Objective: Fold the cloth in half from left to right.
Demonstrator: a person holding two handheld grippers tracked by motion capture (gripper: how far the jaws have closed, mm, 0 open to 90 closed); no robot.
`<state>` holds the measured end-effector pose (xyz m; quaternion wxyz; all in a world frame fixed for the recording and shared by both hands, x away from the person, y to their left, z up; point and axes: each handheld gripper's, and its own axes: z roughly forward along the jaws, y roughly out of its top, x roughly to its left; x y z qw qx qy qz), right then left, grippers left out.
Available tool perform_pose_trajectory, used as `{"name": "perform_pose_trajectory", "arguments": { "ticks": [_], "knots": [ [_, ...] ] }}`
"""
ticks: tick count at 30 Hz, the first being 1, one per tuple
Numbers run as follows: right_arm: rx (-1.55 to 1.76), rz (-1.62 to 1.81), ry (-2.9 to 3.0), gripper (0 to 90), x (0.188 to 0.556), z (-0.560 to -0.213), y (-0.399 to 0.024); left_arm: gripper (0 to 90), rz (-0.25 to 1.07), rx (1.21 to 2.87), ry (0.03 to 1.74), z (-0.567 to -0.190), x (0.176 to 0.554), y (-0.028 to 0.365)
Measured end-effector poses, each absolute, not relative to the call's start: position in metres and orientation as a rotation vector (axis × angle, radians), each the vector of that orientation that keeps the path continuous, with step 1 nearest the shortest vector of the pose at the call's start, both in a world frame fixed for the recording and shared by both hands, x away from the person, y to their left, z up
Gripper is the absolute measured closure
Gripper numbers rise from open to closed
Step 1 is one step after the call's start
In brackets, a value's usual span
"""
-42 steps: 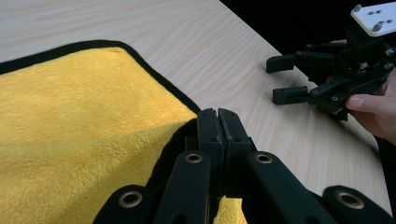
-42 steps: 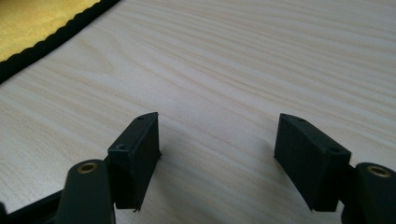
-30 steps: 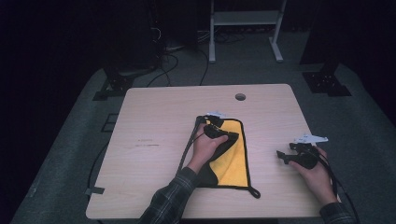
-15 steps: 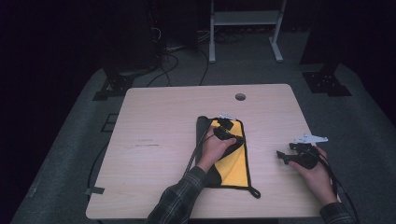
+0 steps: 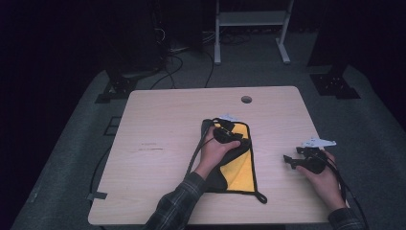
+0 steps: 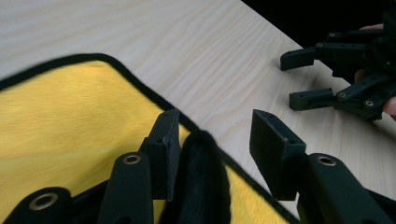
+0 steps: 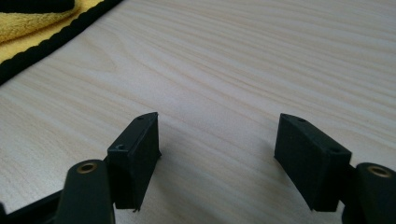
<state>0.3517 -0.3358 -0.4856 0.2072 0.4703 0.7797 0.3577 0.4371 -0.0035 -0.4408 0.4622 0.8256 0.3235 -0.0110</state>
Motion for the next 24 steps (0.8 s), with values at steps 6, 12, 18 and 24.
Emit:
{"name": "perform_pose_trajectory", "arguments": {
  "ticks": [6, 12, 18, 24],
  "knots": [
    [1.308, 0.996, 2.172, 29.8, 0.352, -0.486, -0.336, 51.5, 0.052, 2.059, 0.804, -0.437, 0.428, 0.031],
    [1.308, 0.996, 2.173, 29.8, 0.352, -0.486, -0.336, 50.0, 0.159, 2.059, 0.866, -0.440, 0.419, 0.067],
    [1.308, 0.996, 2.174, 29.8, 0.351, -0.486, -0.336, 50.0, 0.218, 2.064, 0.949, -0.448, 0.417, 0.100],
    [1.308, 0.996, 2.174, 29.8, 0.351, -0.486, -0.336, 53.7, 0.185, 2.074, 1.007, -0.462, 0.416, 0.108]
  ]
}}
